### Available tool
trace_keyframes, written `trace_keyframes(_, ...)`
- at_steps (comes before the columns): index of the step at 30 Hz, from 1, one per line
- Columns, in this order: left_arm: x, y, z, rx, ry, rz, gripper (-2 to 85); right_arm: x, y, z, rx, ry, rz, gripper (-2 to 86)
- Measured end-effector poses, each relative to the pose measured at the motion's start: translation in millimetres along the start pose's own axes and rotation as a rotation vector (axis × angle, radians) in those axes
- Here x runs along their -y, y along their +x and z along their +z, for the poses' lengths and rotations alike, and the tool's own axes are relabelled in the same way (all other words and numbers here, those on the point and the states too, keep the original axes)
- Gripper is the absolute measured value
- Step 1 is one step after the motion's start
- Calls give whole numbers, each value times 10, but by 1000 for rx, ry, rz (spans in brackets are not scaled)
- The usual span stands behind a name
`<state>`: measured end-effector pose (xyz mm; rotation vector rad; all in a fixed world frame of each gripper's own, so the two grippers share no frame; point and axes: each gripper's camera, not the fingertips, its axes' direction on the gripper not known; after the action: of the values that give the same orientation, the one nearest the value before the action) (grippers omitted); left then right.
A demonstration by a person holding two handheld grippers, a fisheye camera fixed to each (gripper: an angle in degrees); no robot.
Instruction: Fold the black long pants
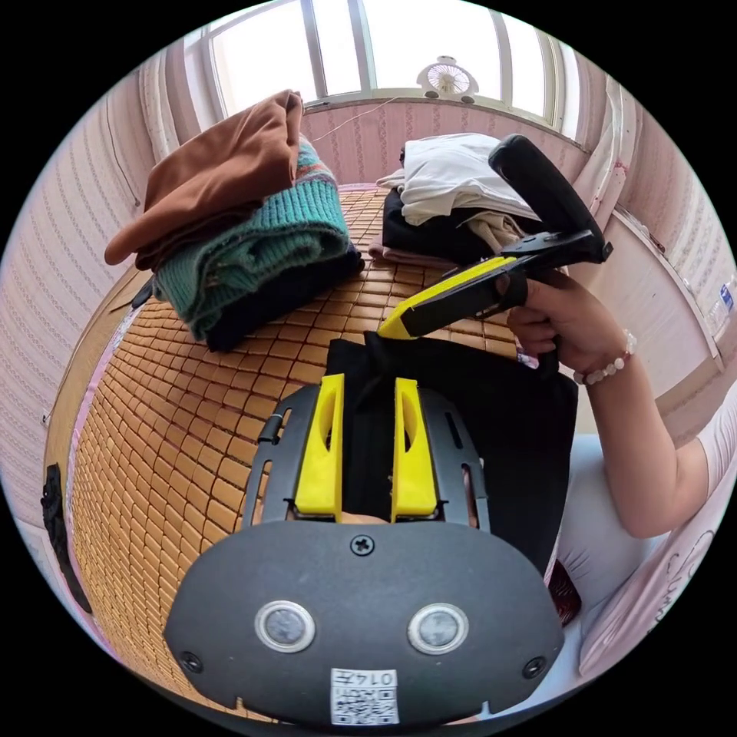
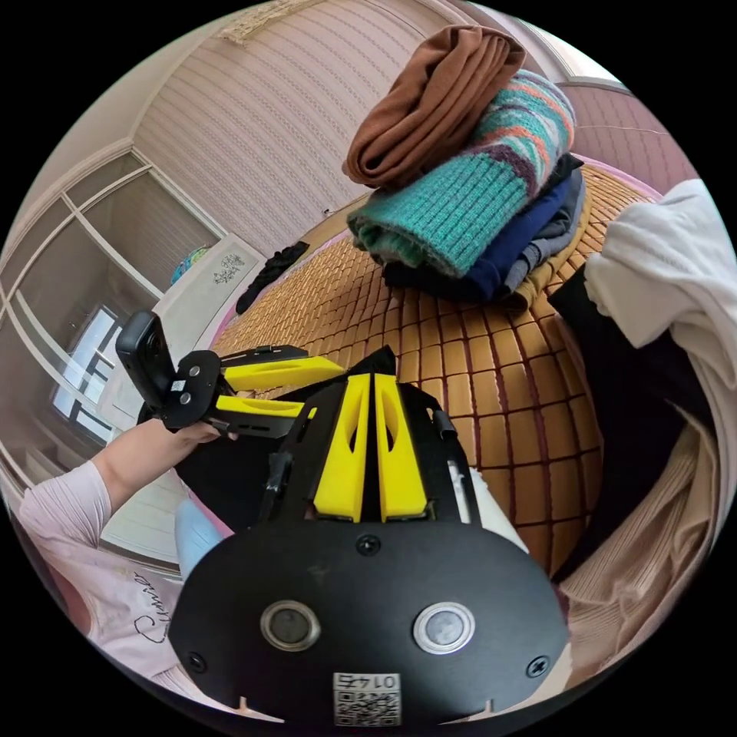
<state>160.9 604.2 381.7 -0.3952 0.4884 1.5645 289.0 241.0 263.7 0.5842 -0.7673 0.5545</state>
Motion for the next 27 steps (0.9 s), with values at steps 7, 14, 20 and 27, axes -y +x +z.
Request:
trace_keyframes(7,244,-40,80,-25,42,-9,52,-160,171,-380,156,172,-11,3)
trace_keyframes(14,351,-305,-144,-54,45,-61,-6,-295,233,-704,296,305,-140,1)
trace_keyframes(20,422,-347,-96,-22,0,-65,-9,-449,325,-827,232,132,-114,19)
trace_keyframes(27,553,-305,-29,13,-23,-71,-9,-547,327,-745,92,-166,-80,63)
